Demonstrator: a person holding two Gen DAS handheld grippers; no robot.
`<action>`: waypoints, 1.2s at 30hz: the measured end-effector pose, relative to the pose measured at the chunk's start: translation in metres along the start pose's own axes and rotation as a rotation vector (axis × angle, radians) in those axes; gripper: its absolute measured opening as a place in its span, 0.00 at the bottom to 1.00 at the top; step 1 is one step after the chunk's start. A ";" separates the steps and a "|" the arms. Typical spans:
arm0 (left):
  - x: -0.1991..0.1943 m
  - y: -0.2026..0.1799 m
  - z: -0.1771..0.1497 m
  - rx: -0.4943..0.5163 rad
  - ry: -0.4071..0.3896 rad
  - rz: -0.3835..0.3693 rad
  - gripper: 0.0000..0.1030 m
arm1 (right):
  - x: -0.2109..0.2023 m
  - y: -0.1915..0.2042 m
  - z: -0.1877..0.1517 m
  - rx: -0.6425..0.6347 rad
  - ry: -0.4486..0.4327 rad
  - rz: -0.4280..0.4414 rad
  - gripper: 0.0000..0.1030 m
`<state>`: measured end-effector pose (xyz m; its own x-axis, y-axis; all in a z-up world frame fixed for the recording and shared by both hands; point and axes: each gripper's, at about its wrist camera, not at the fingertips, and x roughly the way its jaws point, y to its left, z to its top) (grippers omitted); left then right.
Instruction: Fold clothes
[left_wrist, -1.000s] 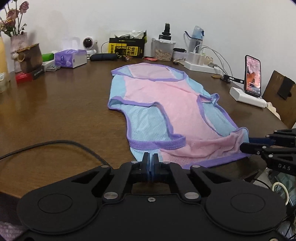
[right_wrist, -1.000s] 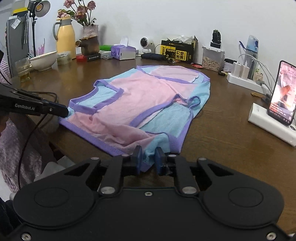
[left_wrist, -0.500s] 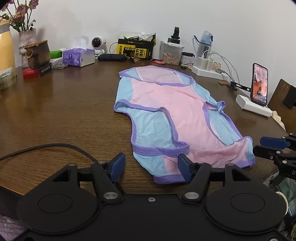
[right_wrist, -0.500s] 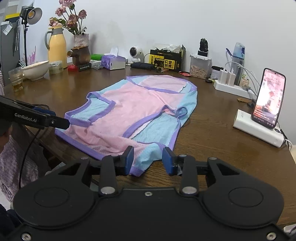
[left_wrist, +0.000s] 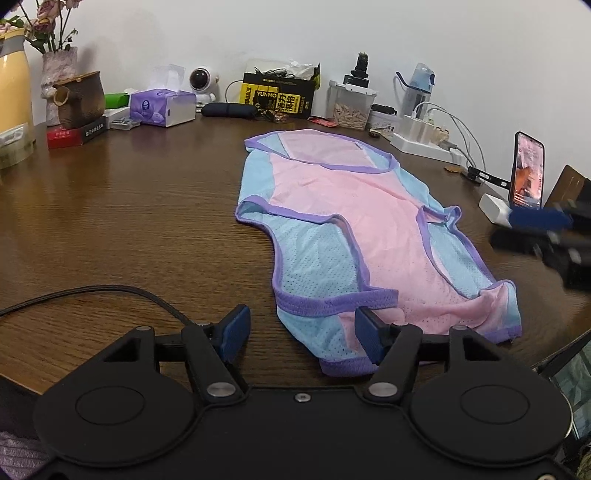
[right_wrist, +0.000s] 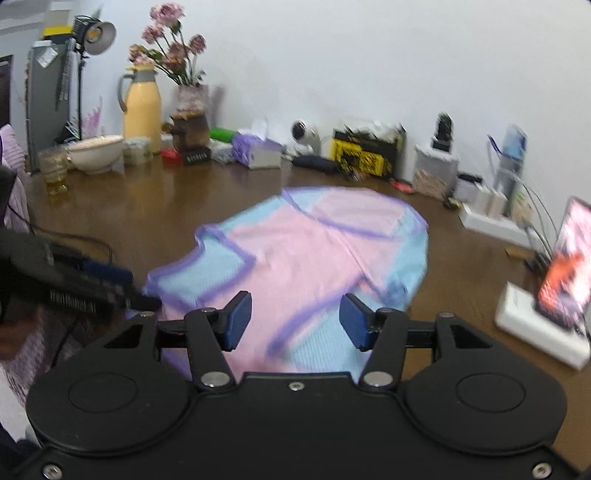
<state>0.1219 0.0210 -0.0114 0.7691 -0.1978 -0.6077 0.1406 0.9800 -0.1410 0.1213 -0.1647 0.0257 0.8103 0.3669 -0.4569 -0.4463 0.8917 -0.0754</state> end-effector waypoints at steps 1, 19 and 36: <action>0.001 -0.001 0.000 0.011 0.000 -0.018 0.60 | 0.004 0.000 0.006 -0.002 -0.004 0.007 0.60; 0.008 -0.001 0.006 0.030 0.030 -0.068 0.10 | 0.322 0.003 0.155 -0.073 0.292 0.117 0.55; -0.004 -0.036 0.026 0.074 -0.034 -0.255 0.03 | 0.300 -0.079 0.143 0.080 0.203 0.063 0.06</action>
<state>0.1304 -0.0128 0.0164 0.7234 -0.4386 -0.5333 0.3765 0.8980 -0.2278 0.4536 -0.0874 0.0211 0.6847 0.3692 -0.6283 -0.4559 0.8896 0.0259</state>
